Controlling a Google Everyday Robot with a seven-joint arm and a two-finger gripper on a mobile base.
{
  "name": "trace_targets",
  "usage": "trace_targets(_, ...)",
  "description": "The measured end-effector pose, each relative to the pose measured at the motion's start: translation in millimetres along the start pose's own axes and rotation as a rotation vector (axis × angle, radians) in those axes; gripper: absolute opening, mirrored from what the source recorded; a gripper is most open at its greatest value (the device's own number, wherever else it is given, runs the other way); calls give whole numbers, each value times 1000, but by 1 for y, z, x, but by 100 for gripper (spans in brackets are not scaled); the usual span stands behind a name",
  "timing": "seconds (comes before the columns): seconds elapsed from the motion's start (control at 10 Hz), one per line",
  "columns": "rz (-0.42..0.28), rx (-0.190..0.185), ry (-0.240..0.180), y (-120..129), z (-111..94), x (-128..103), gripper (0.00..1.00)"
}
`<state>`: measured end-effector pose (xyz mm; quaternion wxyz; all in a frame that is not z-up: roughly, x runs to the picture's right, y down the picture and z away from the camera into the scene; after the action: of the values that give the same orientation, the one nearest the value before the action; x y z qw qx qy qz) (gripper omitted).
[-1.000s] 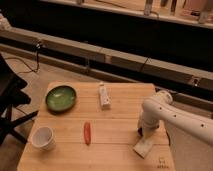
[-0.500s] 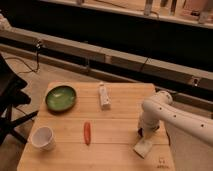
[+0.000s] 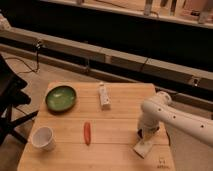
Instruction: Place the eraser on the white sponge
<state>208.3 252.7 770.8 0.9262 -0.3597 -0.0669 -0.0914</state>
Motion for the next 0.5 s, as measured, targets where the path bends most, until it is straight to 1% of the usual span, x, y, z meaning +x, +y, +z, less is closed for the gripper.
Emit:
trace_targets(0.2,-19,-14,-10,19,10,-9,5)
trace_targets(0.3,-25,-18,-10,25,13,-15,5)
trace_targets(0.4,-22,-21,-11,32,16,-18,9)
trace_targets(0.5,-16,-27,-9,43,18,-21,21)
